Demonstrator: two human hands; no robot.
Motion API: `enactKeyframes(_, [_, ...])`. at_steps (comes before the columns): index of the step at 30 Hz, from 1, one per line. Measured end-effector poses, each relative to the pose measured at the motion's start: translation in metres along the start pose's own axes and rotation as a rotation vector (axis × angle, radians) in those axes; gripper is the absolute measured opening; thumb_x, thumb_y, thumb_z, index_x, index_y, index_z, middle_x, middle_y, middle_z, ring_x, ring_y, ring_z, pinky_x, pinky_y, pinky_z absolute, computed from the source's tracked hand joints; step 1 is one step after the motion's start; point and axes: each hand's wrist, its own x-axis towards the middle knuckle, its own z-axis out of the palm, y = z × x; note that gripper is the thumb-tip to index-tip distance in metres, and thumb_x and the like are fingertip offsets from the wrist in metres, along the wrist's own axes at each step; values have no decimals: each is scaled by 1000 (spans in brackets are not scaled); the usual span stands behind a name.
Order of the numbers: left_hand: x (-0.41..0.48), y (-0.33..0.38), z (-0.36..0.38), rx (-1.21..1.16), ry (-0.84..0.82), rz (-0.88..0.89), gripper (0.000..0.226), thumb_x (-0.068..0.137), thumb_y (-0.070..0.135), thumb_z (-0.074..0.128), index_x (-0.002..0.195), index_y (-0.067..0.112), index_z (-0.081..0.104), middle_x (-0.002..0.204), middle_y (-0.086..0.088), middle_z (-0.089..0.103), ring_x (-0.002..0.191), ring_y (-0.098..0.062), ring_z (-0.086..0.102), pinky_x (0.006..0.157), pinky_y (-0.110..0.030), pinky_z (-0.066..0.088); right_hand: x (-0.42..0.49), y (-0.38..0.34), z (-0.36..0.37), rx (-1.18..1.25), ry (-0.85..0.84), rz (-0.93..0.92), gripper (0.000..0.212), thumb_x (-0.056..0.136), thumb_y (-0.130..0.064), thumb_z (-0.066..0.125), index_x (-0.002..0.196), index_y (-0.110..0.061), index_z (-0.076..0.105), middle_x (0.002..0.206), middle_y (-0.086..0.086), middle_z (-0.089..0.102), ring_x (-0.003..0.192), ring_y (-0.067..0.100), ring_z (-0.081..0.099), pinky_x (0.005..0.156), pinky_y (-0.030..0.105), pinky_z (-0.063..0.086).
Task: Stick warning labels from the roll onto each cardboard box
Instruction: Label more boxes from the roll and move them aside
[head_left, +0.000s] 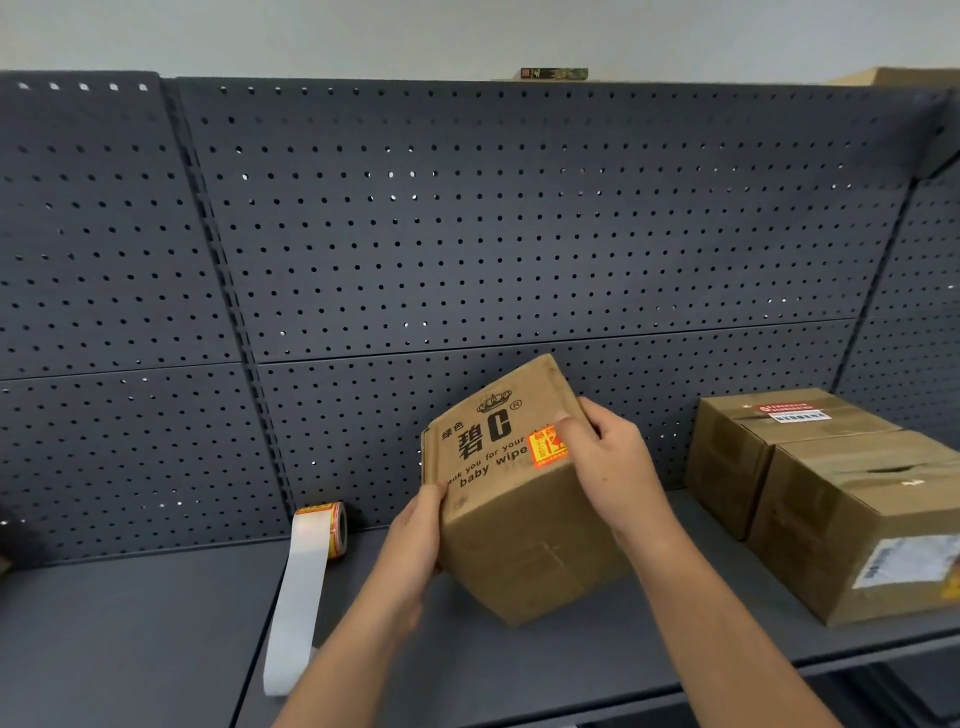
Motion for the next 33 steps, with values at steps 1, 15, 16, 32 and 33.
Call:
enactKeyframes(1, [-1,-2,2,-14,5,-3,34,107,53,40,116,35,67,115,-1,76,113,-20,66,107,-47,53,0,-5,0,-55,-9,-9,33,96,-56,46,112,-41,70,93,-12,77,86,13,73,82,52,61])
enactKeyframes(15, [12,-52,2,11,78,-148,42,110,43,41,122,9,64,109,-13,74,103,-28,70,83,-42,62,-10,-26,63,-744,-44,-167,59,106,-55,34,150,-18,49,154,11,52,145,28,44,118,44,38])
enactKeyframes(16, [11,-53,1,54,104,-122,37,111,40,42,120,11,64,109,-10,72,104,-25,68,89,-42,59,-11,-25,69,-775,-63,-174,61,106,-55,33,152,-18,46,158,12,47,149,28,39,121,44,33])
enactKeyframes(32, [4,-61,-15,175,3,-157,33,110,17,40,99,9,70,94,-6,72,87,-16,62,69,-27,47,-27,-9,109,-871,-119,-233,51,109,-43,33,141,-12,58,150,14,55,142,32,45,121,46,34])
enactKeyframes(33, [2,-57,-16,184,-13,-160,32,110,16,41,102,11,71,96,-5,73,90,-15,64,70,-27,51,-29,-14,103,-784,-121,-234,49,108,-47,35,134,-14,60,142,10,60,136,30,50,114,44,40])
